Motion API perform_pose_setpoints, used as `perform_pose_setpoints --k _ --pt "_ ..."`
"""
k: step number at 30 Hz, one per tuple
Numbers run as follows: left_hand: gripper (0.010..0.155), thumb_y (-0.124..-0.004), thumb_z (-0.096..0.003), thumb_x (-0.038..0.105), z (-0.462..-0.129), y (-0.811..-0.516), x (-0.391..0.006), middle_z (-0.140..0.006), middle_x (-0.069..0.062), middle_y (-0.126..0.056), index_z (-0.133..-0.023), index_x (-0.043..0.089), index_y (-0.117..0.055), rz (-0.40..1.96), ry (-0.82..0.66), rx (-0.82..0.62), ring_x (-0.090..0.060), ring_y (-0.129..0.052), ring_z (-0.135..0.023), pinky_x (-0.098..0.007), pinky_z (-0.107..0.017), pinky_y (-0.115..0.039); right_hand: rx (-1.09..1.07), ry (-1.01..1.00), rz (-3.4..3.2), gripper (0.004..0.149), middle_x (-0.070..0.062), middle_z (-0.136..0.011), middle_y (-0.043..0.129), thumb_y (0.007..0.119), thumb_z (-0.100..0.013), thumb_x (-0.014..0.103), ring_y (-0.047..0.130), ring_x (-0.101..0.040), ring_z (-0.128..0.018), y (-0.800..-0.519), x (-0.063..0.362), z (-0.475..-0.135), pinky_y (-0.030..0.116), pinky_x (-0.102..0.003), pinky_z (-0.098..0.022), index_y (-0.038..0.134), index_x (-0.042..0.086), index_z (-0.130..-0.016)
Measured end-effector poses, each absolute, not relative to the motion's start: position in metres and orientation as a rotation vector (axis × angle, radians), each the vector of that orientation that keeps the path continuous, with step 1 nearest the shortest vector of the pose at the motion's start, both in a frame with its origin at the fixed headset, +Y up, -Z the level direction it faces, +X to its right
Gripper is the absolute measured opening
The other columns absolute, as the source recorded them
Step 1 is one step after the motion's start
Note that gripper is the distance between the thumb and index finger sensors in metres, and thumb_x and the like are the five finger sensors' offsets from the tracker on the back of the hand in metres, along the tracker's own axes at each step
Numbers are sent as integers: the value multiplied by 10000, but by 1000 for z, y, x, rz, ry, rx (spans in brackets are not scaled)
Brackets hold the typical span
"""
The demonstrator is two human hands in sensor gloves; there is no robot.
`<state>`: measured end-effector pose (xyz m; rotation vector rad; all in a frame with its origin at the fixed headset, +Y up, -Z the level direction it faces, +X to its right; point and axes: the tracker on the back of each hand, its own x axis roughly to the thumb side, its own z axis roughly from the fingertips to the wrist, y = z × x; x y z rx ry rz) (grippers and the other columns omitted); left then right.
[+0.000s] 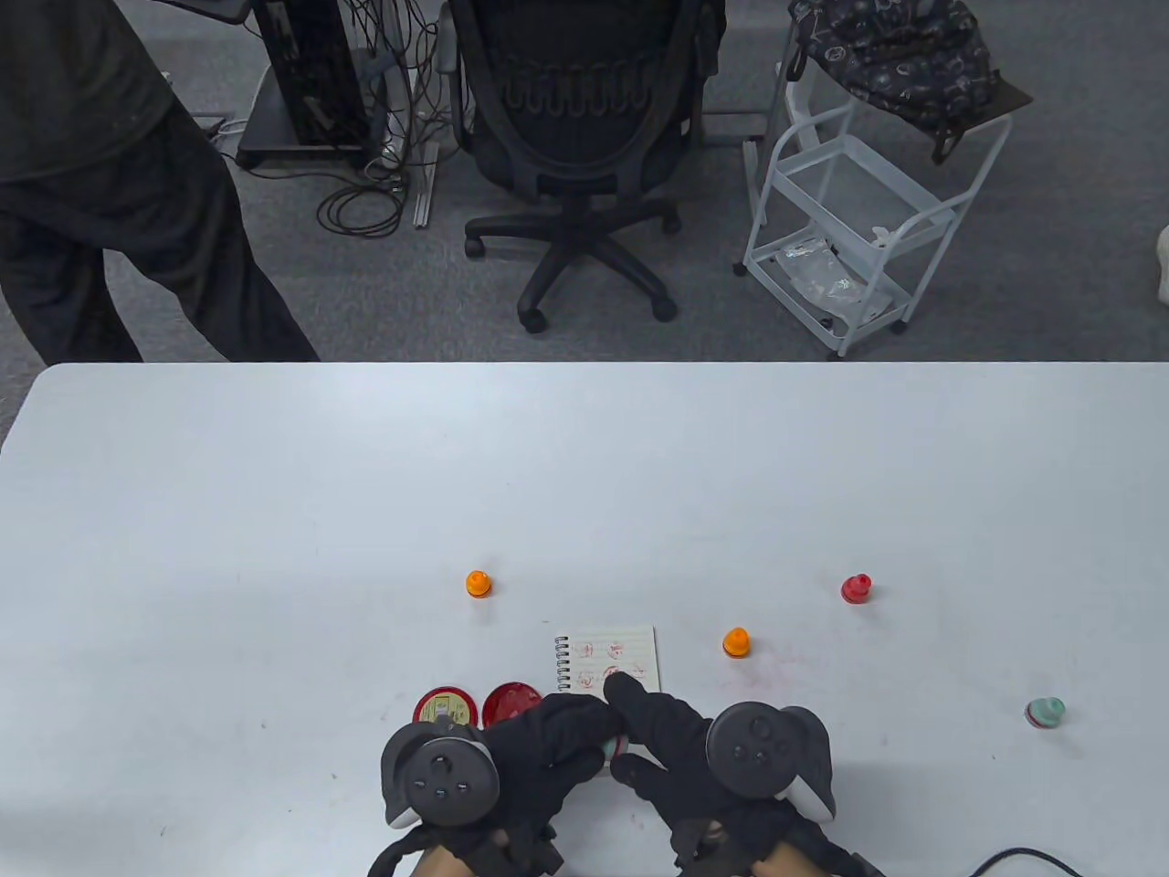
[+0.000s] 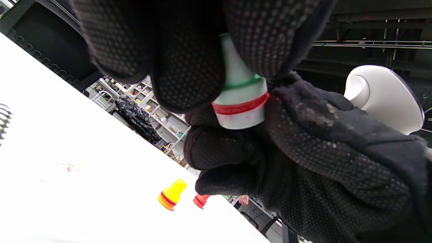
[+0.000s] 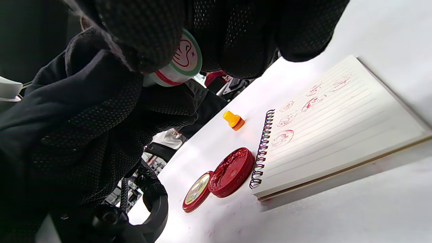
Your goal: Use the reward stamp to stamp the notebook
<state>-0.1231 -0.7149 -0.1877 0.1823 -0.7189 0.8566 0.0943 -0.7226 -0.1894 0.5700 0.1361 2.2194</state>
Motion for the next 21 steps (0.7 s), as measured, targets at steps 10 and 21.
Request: perform_pose_setpoints --k 10,21 --pt "451 -880 -450 230 -188 -713 -126 -897 -148 -887 -890 131 -869 841 -713 211 -271 -1012 -612 -466 -516 -862 594 109 2275 733 -82 -999 648 796 -410 387 784 -334 -853 -721 97 -189 702 -523 -626 457 202 -1034" --pt "452 -879 -453 266 -197 -700 -165 -865 -140 -914 -884 130 -882 755 -641 317 -264 -1012 -556 -468 -482 -853 516 63 2357 691 -105 -1039 606 759 -427 422 699 -400 -915 -722 119 -197 615 -597 -667 504 210 -1033"
